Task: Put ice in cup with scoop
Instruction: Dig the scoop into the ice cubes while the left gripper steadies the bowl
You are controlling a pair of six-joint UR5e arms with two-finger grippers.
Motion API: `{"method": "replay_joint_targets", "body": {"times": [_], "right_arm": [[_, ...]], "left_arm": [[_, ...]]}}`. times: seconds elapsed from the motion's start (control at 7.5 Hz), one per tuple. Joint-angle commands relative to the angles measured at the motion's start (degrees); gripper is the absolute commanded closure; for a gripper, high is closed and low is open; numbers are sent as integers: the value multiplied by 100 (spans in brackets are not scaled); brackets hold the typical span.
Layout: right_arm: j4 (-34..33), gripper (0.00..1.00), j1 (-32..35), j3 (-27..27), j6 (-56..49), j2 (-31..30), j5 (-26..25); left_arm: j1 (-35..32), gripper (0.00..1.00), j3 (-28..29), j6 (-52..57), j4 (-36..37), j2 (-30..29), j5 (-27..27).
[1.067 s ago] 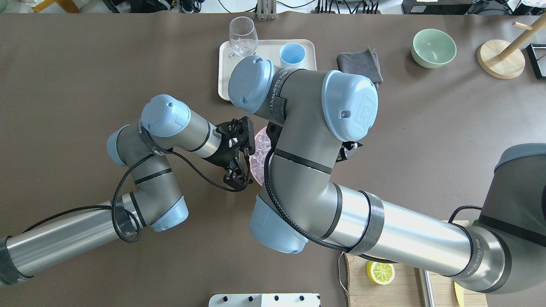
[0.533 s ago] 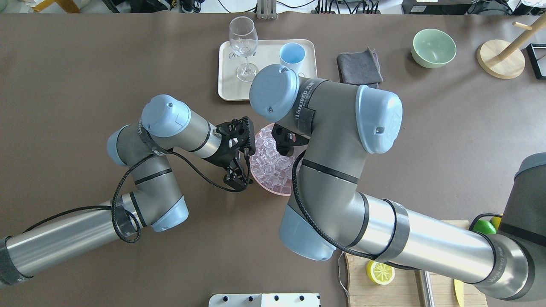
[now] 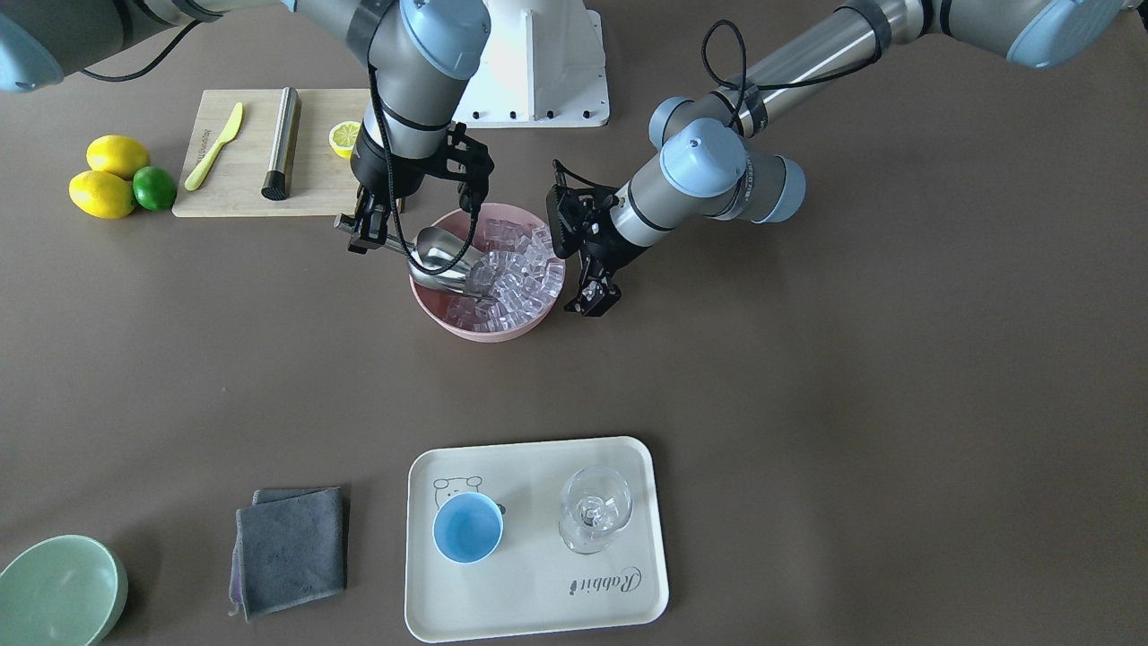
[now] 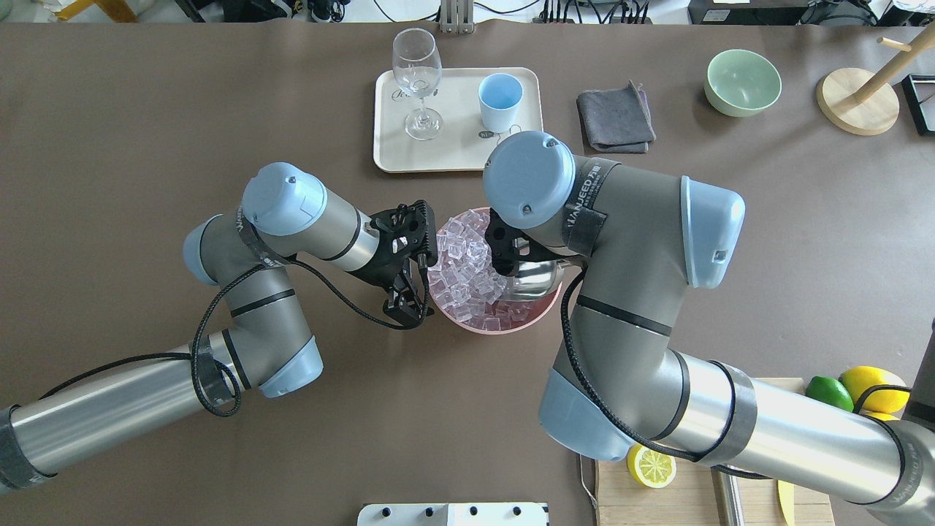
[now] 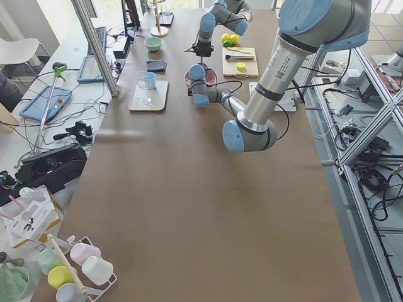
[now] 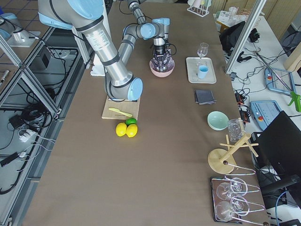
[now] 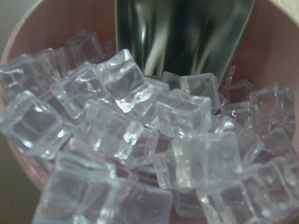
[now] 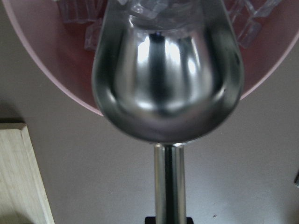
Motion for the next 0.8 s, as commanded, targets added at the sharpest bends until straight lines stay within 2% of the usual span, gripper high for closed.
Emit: {"method": "replay_joint_targets", "body": {"times": [0.0,0.67], "right_arm": [[839,100,1,106,124,-480,131],[2063,100,9,237,543,-1131,562]], "left_arm": [[0,2,0,0,4,0,0],[0,2,0,0,4,0,0]]}}
